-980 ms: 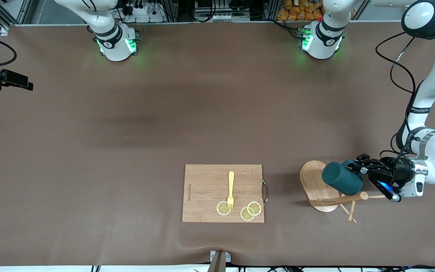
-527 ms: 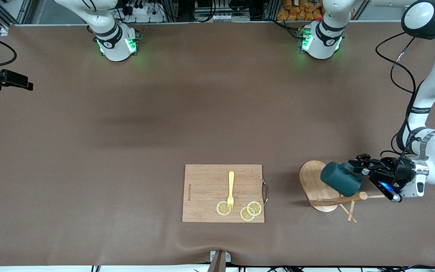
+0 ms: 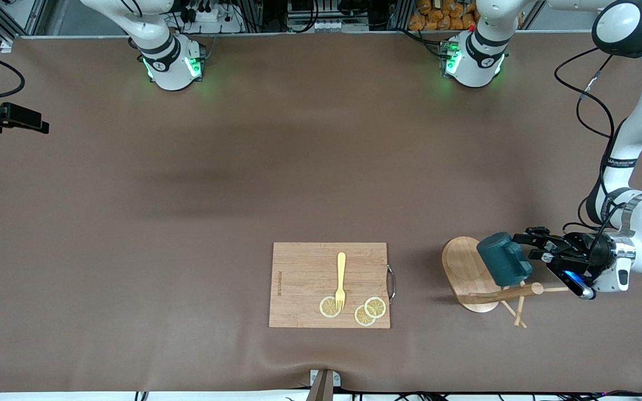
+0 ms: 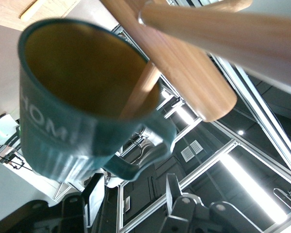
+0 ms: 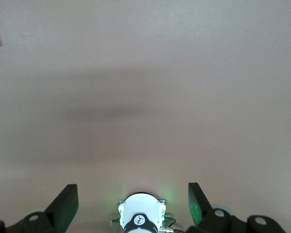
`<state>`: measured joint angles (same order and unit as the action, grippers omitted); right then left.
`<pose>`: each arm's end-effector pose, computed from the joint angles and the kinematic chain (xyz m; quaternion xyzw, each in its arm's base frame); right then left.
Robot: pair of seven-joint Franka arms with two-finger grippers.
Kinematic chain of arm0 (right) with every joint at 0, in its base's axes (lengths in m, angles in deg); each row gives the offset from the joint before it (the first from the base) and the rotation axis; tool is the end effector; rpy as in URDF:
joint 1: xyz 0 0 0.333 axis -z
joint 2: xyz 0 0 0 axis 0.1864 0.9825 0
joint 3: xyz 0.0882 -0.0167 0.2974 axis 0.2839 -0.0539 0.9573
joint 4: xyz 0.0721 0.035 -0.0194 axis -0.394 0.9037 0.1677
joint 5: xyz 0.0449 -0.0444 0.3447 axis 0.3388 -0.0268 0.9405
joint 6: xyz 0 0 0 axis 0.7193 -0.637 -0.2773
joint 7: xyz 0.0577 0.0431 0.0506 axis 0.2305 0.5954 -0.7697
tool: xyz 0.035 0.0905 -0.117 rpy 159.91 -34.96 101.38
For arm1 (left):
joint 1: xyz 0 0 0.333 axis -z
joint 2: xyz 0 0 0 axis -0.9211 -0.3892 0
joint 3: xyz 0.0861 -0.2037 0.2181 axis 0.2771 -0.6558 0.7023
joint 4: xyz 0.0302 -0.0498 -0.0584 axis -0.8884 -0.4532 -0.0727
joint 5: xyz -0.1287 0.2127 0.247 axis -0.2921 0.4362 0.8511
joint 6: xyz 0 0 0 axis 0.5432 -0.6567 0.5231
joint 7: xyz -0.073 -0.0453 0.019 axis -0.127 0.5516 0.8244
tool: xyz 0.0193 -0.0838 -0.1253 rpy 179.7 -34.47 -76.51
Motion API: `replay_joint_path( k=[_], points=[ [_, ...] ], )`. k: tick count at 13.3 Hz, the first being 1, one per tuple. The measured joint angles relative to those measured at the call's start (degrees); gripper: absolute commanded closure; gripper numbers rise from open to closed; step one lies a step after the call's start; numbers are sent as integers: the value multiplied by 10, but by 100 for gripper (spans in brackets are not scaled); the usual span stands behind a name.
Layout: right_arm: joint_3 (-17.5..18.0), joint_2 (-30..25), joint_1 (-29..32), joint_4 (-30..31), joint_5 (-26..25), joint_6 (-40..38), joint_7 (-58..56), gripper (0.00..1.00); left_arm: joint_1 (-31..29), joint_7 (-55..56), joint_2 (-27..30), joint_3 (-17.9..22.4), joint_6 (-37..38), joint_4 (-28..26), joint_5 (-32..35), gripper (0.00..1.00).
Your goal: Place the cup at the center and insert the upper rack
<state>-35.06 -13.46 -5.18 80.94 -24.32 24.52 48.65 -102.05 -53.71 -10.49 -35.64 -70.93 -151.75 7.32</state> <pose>0.4822 -0.0412 0.5637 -0.9915 0.0153 0.1282 0.0164 0.6617 0.0166 0.3052 0.5813 0.2446 -0.3167 0.7085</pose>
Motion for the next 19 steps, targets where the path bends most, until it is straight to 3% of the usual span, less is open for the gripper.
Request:
replay_joint_path(
  k=[5,6,7,13,19],
  points=[
    [0,0,0,0,0,0,0,0,0,19,1,-3,2,8,-14,34],
    [0,0,0,0,0,0,0,0,-1,20,3,-4,3,10,-15,26],
    [0,0,0,0,0,0,0,0,-2,21,5,-6,6,13,-16,0],
    [0,0,0,0,0,2,0,0,-9,40,41,-10,12,20,-16,0],
    [0,0,0,1,0,2,0,0,-9,61,157,-9,12,25,59,0]
  ],
)
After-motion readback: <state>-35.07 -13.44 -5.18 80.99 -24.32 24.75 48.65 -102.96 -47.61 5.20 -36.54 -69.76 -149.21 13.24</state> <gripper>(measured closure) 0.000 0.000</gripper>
